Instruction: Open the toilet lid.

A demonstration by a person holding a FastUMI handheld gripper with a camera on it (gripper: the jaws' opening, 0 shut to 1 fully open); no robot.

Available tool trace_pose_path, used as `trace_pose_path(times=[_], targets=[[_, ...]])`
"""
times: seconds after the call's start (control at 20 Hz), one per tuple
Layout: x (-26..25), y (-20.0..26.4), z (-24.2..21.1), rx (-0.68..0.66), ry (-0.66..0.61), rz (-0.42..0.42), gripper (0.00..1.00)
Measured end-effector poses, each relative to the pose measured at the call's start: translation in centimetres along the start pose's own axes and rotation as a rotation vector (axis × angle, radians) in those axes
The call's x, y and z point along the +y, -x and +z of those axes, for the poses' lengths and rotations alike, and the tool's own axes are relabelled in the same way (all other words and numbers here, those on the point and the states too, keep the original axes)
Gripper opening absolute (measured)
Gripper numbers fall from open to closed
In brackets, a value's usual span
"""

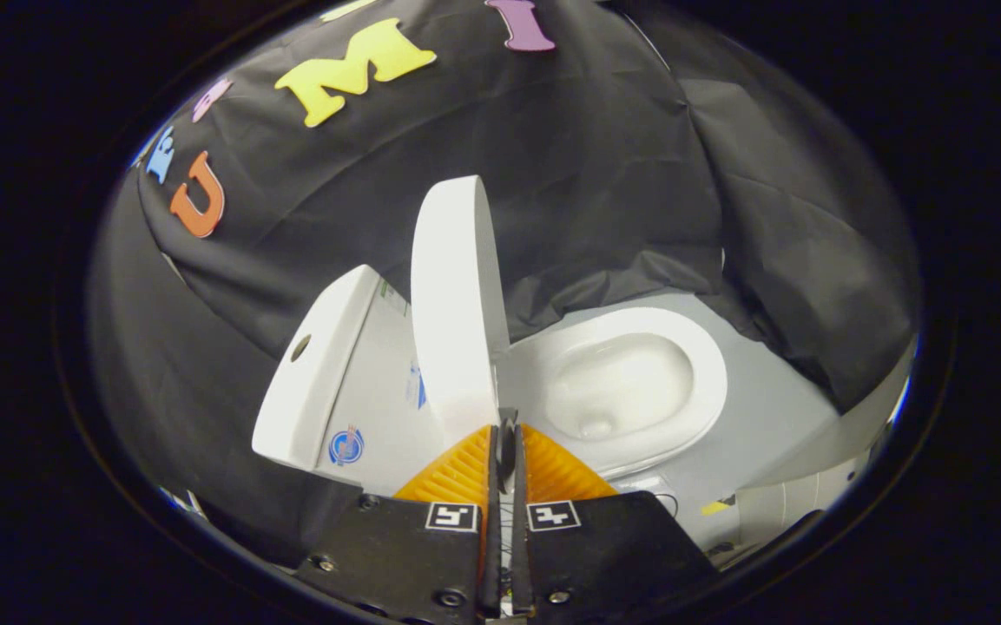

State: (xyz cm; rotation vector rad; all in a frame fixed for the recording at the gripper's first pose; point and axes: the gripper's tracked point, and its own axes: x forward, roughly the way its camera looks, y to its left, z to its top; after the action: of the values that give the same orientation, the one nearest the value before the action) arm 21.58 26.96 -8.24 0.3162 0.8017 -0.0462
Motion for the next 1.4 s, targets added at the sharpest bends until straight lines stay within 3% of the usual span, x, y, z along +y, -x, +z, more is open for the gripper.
trace_pose_path(times=[0.7,1.4], targets=[[4.6,0.2,-1.1,-0.006,0.122,-0.042,0.08],[10.9,-0.9,-3.4,-0.020,0.335,-0.078,0.08]])
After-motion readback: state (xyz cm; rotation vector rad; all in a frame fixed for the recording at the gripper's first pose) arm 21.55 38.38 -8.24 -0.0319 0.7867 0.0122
